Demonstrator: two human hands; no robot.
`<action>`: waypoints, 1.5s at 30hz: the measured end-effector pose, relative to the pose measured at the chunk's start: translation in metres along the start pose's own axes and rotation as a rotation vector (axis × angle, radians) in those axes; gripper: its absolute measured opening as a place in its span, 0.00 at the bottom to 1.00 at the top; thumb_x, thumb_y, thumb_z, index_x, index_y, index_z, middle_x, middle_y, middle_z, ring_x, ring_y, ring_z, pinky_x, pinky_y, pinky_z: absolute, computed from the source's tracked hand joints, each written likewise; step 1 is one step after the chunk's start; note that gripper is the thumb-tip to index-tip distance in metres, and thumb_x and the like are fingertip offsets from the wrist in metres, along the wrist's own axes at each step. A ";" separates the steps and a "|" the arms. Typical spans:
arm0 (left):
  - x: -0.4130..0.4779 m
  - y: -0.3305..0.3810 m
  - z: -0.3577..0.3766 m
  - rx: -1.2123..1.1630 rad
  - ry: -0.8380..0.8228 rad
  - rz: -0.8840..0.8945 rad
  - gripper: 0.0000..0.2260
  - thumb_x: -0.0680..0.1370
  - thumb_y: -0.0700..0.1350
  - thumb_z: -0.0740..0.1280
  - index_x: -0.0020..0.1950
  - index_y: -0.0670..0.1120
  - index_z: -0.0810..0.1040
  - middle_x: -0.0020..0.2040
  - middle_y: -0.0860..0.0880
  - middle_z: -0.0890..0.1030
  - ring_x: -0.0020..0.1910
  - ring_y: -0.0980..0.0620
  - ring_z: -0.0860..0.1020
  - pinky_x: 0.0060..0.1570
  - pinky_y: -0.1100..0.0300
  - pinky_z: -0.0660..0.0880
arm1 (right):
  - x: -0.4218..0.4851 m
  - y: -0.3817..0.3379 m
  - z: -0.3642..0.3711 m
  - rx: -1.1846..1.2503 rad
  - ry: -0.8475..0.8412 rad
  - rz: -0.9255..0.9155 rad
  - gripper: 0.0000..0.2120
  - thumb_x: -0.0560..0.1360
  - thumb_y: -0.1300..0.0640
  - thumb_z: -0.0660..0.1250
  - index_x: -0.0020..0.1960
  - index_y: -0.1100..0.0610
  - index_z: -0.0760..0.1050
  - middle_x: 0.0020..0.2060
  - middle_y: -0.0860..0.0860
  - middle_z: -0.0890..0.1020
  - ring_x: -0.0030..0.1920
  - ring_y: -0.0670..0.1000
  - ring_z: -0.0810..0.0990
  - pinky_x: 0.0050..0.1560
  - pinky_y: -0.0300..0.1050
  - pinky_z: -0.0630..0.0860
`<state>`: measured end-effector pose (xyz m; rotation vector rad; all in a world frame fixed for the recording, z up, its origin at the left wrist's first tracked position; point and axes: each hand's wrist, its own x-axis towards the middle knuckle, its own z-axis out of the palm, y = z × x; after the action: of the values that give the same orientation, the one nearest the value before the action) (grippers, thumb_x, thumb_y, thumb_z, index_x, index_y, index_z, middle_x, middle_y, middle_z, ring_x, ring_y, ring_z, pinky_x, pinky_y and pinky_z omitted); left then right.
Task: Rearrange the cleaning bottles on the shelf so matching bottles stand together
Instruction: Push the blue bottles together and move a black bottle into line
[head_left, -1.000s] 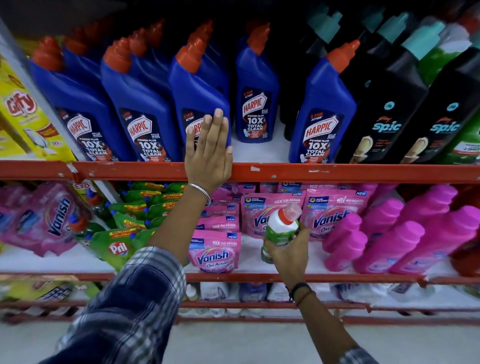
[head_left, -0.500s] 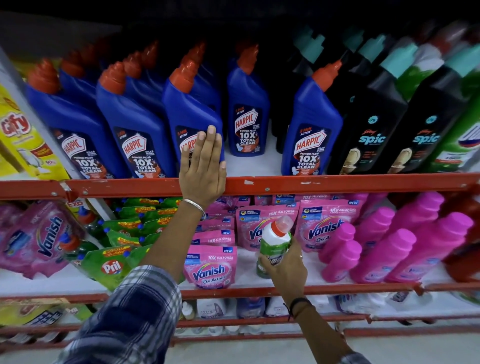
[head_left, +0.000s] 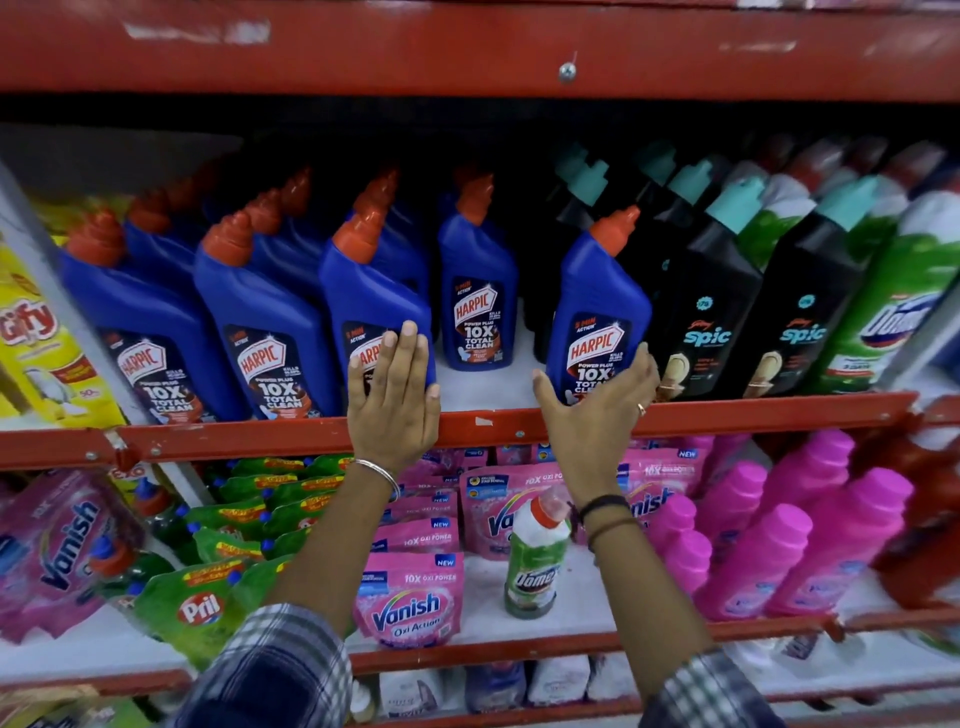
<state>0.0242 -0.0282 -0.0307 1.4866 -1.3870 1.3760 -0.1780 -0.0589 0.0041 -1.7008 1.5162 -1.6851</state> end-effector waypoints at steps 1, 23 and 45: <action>0.000 0.001 0.000 0.001 0.007 -0.002 0.28 0.79 0.48 0.54 0.78 0.43 0.49 0.79 0.50 0.46 0.77 0.51 0.47 0.75 0.49 0.42 | 0.002 -0.001 0.003 -0.023 0.017 0.009 0.50 0.66 0.46 0.76 0.74 0.65 0.51 0.70 0.63 0.61 0.69 0.61 0.62 0.68 0.53 0.64; -0.002 -0.002 0.001 -0.046 0.007 -0.025 0.25 0.82 0.49 0.49 0.78 0.43 0.48 0.79 0.49 0.47 0.77 0.51 0.48 0.75 0.48 0.42 | -0.025 -0.042 0.053 0.120 -0.031 -0.045 0.50 0.60 0.49 0.81 0.72 0.61 0.57 0.66 0.57 0.68 0.67 0.56 0.65 0.69 0.55 0.66; -0.005 -0.003 0.003 -0.002 0.046 -0.033 0.25 0.80 0.48 0.55 0.76 0.42 0.57 0.78 0.48 0.52 0.77 0.50 0.53 0.74 0.47 0.48 | 0.022 -0.012 -0.048 0.307 0.306 -0.192 0.21 0.70 0.52 0.72 0.57 0.60 0.71 0.52 0.57 0.75 0.51 0.57 0.77 0.54 0.48 0.74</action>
<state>0.0282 -0.0295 -0.0359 1.4614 -1.3296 1.3794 -0.2195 -0.0508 0.0377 -1.5184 1.1542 -2.2308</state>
